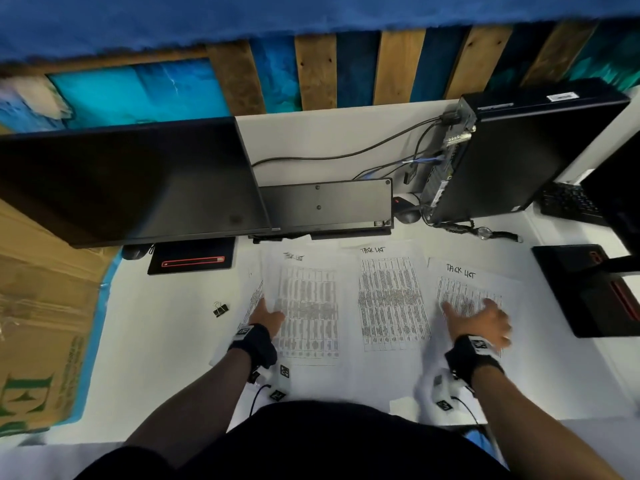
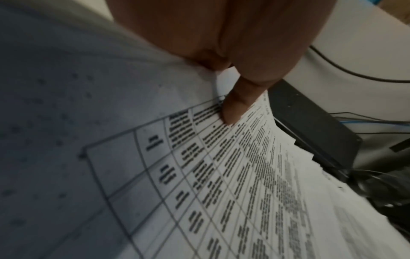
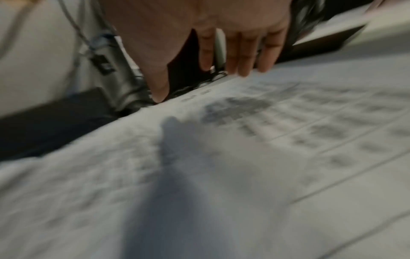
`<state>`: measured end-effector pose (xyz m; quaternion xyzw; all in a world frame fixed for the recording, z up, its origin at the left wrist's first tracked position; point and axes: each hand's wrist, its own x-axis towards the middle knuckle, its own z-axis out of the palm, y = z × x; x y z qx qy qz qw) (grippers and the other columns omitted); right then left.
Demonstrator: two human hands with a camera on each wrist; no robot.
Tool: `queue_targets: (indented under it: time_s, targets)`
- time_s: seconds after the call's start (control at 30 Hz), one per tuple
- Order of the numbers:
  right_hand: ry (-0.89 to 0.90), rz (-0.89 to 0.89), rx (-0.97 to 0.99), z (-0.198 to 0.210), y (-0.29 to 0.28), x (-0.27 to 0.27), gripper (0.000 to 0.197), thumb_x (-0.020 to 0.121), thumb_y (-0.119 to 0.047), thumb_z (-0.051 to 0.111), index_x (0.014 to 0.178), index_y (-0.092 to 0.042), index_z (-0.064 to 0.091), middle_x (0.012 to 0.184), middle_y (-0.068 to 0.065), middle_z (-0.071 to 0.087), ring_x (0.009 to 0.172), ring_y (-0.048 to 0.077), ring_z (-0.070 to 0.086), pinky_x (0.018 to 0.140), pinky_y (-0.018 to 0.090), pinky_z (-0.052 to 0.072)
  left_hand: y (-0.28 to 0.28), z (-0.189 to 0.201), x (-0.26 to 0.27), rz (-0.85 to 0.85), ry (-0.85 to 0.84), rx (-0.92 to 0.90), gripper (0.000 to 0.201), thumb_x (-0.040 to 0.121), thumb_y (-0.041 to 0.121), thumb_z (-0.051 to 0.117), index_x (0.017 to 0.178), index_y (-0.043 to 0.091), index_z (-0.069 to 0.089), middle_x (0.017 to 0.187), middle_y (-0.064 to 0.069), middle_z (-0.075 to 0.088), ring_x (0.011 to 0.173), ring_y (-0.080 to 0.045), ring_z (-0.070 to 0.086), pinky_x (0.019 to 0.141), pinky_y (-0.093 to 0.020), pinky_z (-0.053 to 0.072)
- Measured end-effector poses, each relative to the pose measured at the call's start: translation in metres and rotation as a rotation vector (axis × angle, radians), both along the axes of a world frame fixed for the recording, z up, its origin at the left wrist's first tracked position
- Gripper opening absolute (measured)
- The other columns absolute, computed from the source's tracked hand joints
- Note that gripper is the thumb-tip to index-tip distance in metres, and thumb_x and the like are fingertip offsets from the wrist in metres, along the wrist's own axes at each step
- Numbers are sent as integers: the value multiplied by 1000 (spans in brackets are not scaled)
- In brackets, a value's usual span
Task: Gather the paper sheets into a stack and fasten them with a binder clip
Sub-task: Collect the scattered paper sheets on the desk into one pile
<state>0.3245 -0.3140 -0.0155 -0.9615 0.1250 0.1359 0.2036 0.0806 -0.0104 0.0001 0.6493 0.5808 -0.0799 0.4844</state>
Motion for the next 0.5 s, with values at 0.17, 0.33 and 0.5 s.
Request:
queue_targets:
  time_s: [0.17,0.33,0.5]
  targets:
    - [247,-276,-10,-20,-45,8,151,46,-75,76,150,-9,-11,159,24,-4,147,41,-2,112,65,8,-2,-4,-14,-2,77,10,56,93,8,49,145,5,29,143,-18,46,127,-36,47,99,-37,39]
    - [178,-161,2,-7,-23,7,134,55,-52,85,150,-9,0,147,26,24,136,42,25,104,62,32,-1,-16,-13,-40,92,2,62,90,12,50,147,11,25,142,-17,47,122,-36,52,101,-41,43]
    - [101,-35,359,0,9,9,103,71,-58,71,150,-13,22,146,23,41,132,42,42,107,52,38,0,-18,-16,-73,62,23,61,87,11,51,144,11,32,127,-16,57,99,-30,58,91,-40,50]
